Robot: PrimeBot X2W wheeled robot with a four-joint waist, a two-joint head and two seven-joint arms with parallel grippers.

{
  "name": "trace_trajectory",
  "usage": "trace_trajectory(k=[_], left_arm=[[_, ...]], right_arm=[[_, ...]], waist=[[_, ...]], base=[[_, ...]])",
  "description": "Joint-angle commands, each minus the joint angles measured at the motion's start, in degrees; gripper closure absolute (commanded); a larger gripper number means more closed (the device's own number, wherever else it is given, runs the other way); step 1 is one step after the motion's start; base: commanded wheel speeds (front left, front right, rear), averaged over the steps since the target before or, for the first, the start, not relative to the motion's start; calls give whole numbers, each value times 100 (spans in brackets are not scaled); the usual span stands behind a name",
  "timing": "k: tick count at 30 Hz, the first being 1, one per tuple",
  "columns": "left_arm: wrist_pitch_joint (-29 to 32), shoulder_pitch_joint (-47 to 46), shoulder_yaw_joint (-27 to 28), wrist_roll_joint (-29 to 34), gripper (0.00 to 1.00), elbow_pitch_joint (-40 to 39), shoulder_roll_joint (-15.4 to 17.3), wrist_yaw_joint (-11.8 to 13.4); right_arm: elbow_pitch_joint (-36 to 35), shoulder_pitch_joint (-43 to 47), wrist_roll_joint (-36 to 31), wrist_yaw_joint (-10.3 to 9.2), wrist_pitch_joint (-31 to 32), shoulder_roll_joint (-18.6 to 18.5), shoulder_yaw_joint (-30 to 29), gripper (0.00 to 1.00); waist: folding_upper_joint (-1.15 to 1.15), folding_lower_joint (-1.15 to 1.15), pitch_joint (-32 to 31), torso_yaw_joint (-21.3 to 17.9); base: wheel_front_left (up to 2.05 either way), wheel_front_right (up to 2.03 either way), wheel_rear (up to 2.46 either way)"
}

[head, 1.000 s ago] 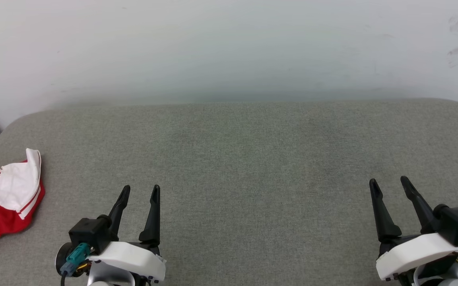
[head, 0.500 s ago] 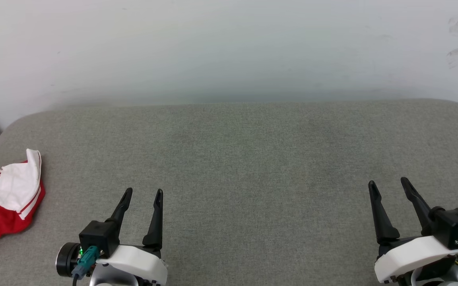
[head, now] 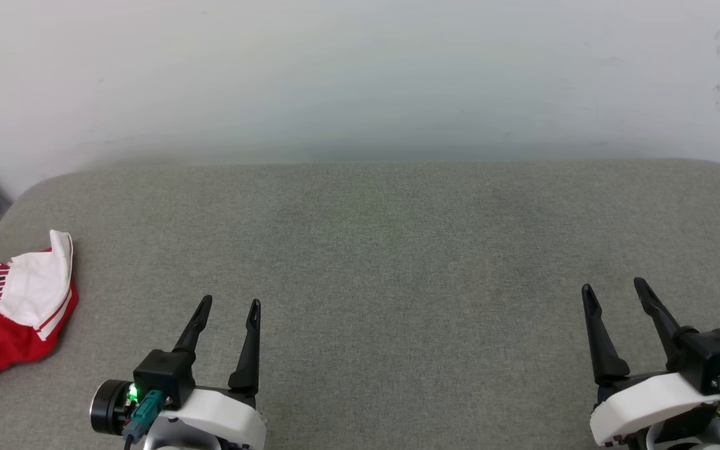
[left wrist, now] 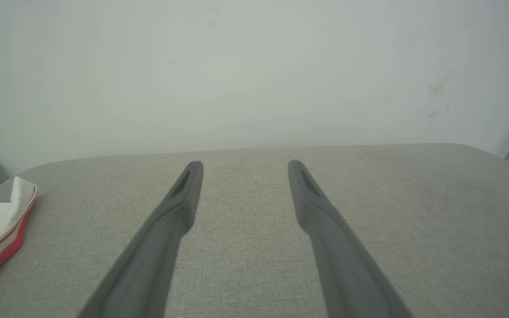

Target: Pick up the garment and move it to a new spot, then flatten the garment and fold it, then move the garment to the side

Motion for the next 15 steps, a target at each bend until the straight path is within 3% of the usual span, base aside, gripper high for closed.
trace_trajectory(k=[1,15], left_arm=[[-43,-20,3,35,0,0,-3,-13],[-32,0,31,-99,0,50,-13,-35]], right_arm=[[-28,63,-71,-2,-23,25,-16,0],[83,42,62,-2,-60,54,-57,0]], waist=[[0,0,1,4],[0,0,-13,-7]], base=[[0,0,0],[0,0,0]])
